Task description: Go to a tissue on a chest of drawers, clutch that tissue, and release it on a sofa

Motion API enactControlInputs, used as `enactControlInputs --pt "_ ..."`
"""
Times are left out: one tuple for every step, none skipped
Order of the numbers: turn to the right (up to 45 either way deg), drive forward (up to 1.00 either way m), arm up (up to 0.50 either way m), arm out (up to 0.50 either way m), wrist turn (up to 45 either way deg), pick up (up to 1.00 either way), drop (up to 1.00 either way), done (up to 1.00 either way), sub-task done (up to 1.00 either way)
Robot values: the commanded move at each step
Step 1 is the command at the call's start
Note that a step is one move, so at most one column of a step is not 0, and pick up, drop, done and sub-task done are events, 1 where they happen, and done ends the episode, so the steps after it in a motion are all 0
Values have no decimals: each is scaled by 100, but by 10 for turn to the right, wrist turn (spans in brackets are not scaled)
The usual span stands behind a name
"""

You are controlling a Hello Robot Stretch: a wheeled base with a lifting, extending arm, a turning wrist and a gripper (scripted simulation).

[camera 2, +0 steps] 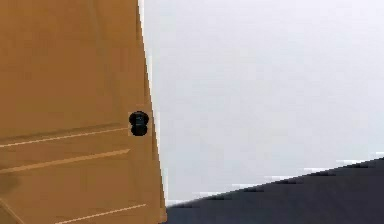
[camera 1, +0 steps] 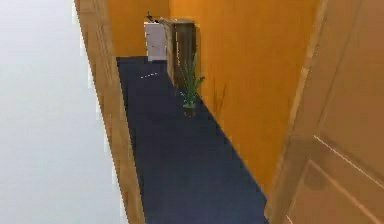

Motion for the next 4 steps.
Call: enactControlInputs --pt "0 75 0 0 0 0 0 0 0" --pt "-210 0 0 0 0 0 0 0 0" --pt "0 100 0 0 0 0 0 0 0" --pt "0 100 0 0 0 0 0 0 0"
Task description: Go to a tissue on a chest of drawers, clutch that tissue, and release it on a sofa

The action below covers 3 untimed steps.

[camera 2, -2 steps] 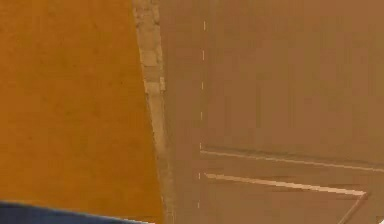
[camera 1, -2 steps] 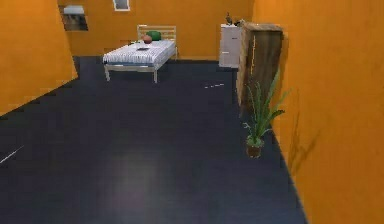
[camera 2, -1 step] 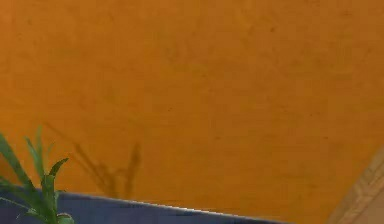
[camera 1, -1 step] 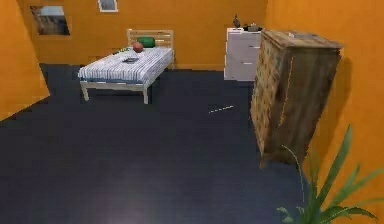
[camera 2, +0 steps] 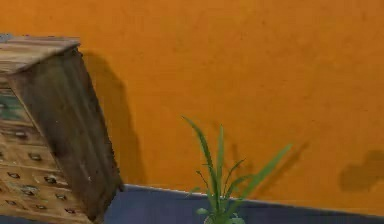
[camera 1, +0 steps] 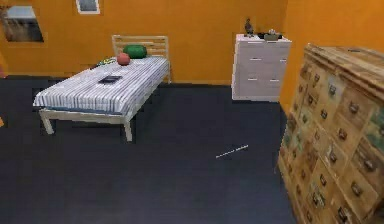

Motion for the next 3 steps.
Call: enactControlInputs --pt "0 100 0 0 0 0 0 0 0" --pt "0 90 0 0 0 0 0 0 0" --pt "270 0 0 0 0 0 0 0 0"
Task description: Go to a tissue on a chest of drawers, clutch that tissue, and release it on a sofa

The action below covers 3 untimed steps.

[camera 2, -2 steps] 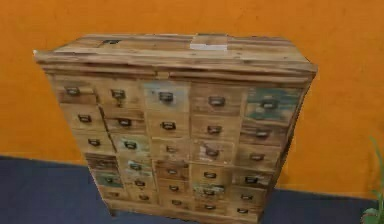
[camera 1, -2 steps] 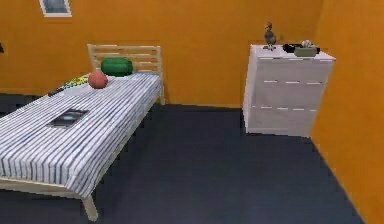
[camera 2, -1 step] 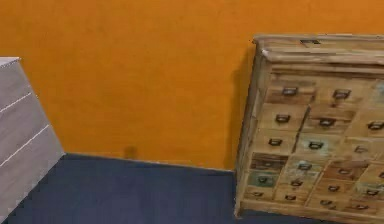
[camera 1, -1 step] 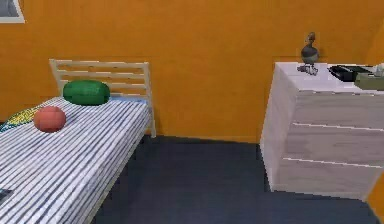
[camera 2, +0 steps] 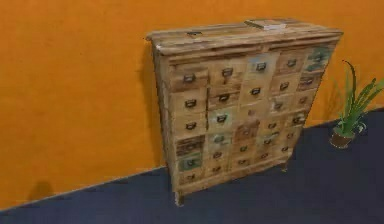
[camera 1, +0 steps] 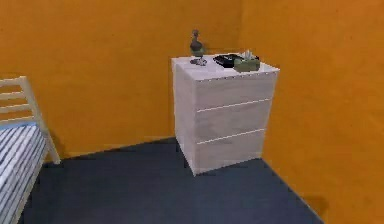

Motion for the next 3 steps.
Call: enactControlInputs --pt "0 65 0 0 0 0 0 0 0" --pt "240 0 0 0 0 0 0 0 0" --pt "0 20 0 0 0 0 0 0 0"
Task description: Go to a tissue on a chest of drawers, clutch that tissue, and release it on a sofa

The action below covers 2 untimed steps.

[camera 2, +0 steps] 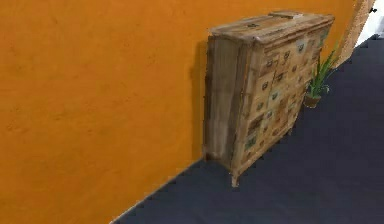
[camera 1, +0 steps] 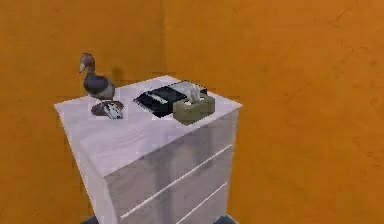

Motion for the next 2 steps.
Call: enactControlInputs --pt "-450 0 0 0 0 0 0 0 0" --pt "-390 0 0 0 0 0 0 0 0"
